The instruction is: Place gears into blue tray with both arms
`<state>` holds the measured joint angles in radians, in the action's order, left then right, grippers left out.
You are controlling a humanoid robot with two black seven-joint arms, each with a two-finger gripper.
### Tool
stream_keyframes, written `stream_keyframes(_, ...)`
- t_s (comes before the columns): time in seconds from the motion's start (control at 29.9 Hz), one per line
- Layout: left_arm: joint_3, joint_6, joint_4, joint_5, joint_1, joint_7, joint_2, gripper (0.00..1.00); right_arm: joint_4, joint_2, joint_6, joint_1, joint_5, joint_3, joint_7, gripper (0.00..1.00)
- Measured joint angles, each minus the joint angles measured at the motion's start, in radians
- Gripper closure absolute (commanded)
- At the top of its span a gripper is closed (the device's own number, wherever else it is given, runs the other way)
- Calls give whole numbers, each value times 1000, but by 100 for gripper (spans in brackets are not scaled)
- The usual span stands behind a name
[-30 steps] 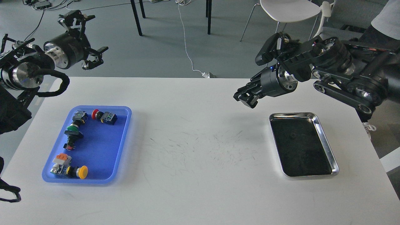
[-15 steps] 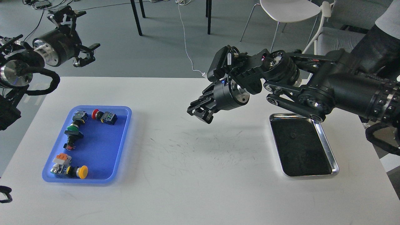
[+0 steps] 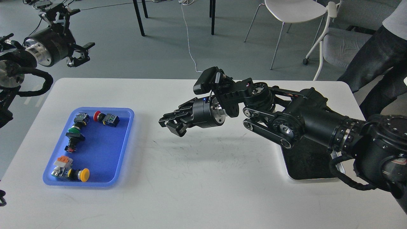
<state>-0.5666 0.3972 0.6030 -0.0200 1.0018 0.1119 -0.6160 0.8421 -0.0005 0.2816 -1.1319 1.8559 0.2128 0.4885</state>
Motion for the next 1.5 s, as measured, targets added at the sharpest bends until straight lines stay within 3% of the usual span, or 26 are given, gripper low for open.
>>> stream_keyframes(0.6, 1, -4, 42, 0, 1, 7, -36, 1, -81, 0, 8, 210, -68, 129, 0, 98)
stream_keyframes(1.0, 1, -2, 62, 0, 1, 8, -64, 1, -66, 0, 10, 195, -55, -19, 0, 98)
stream_keyframes(1.5, -4, 1, 85, 0, -1, 5, -96, 1, -34, 0, 10, 169, -53, -71, 0, 98)
